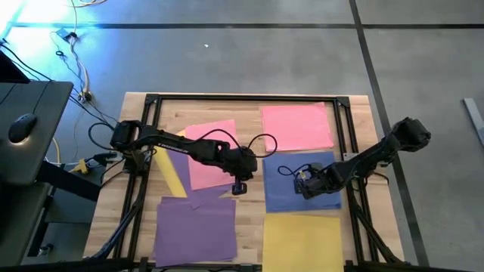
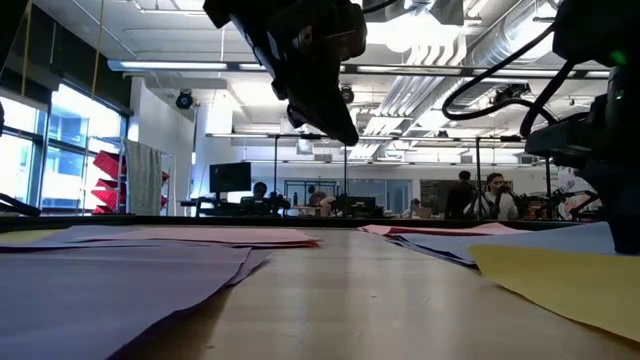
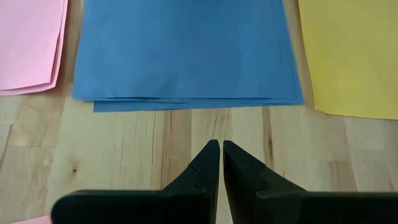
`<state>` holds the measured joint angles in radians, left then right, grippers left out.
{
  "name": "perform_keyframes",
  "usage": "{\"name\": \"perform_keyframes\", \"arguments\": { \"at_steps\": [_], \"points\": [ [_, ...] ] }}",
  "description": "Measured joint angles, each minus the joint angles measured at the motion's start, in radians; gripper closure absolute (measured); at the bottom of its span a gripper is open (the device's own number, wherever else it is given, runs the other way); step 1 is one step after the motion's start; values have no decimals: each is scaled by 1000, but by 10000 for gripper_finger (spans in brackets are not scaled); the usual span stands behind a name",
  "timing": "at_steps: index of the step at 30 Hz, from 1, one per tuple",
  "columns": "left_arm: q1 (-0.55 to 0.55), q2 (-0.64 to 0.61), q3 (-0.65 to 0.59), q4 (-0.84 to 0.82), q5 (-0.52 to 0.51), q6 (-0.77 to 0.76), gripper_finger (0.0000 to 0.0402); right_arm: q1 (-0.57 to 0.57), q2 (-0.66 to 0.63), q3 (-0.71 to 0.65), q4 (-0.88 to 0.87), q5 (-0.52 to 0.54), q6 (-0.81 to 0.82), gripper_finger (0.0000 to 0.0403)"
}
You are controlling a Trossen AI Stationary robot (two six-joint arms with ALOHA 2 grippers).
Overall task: Organize paper
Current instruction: Stack the blue paper on the middle right of the table, then stack the pink paper on the top right of the table
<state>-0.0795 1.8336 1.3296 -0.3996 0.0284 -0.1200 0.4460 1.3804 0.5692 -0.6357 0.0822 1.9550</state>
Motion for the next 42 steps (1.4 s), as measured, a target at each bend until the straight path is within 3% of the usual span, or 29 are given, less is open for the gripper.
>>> {"name": "perform_keyframes", "arguments": {
  "at_steps": [9, 16, 21, 24, 30, 35, 42],
  "points": [
    [0, -64, 0, -21, -10, -30, 401, 0, 4, 117, -183, 17, -6, 403],
    [-10, -212, 0, -40, -38, -90, 401, 21, 2, 304, -279, 11, -196, 403],
    [-38, -325, 0, -112, -122, -97, 401, 126, 1, 398, -145, 38, -322, 403],
    [-58, -379, 0, -167, -169, -98, 401, 213, 26, 398, -43, 38, -277, 403],
    [-93, -433, 0, -266, -251, -113, 401, 358, 188, 398, 80, -63, -155, 403],
    [-105, -428, -1, -308, -270, -114, 401, 393, 345, 398, 246, -145, -152, 403],
    [-107, -425, -1, -314, -270, -123, 401, 396, 431, 402, 245, -188, -164, 403]
  ]
}}
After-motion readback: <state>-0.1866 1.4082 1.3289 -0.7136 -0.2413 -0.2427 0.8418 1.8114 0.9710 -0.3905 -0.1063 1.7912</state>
